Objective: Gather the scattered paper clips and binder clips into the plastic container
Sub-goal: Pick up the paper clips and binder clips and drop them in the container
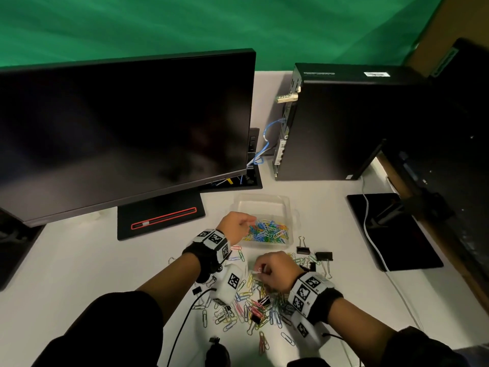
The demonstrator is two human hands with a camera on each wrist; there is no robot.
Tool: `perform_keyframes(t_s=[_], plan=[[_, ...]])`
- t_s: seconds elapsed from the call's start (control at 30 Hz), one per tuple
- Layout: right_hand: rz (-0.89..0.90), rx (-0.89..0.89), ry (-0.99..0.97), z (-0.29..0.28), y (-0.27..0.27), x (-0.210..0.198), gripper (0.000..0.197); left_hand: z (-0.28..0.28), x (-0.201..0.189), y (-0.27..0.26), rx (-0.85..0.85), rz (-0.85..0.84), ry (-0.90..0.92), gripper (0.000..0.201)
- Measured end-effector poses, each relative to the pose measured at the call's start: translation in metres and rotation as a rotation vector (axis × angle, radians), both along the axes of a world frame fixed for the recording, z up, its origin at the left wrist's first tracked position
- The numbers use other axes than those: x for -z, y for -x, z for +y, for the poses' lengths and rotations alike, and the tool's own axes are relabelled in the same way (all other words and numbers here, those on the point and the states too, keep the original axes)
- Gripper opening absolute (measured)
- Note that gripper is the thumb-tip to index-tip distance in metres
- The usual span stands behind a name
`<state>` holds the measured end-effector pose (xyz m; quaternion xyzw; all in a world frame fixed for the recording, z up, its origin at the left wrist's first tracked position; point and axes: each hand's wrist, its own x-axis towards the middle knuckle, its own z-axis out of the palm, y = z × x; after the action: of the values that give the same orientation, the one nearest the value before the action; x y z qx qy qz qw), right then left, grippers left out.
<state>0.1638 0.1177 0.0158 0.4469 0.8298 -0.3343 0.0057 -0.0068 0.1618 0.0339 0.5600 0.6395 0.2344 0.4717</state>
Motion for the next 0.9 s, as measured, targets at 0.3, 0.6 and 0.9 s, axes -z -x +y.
perform_keyframes(t_s=[0.3,0.6,0.9], plan=[[0.274,0.360,0.098,0.044,-0.014,-0.023,0.016,-0.051,-0.001,0.030,0.272,0.150,0.031,0.030],[0.225,0.405,-0.030,0.072,-0.014,-0.040,0.021,-0.114,0.015,0.033,0.736,0.553,0.025,0.071],[0.139,0.455,-0.054,0.080,-0.007,-0.026,0.017,-0.124,0.029,0.025,0.743,0.563,-0.018,0.034]])
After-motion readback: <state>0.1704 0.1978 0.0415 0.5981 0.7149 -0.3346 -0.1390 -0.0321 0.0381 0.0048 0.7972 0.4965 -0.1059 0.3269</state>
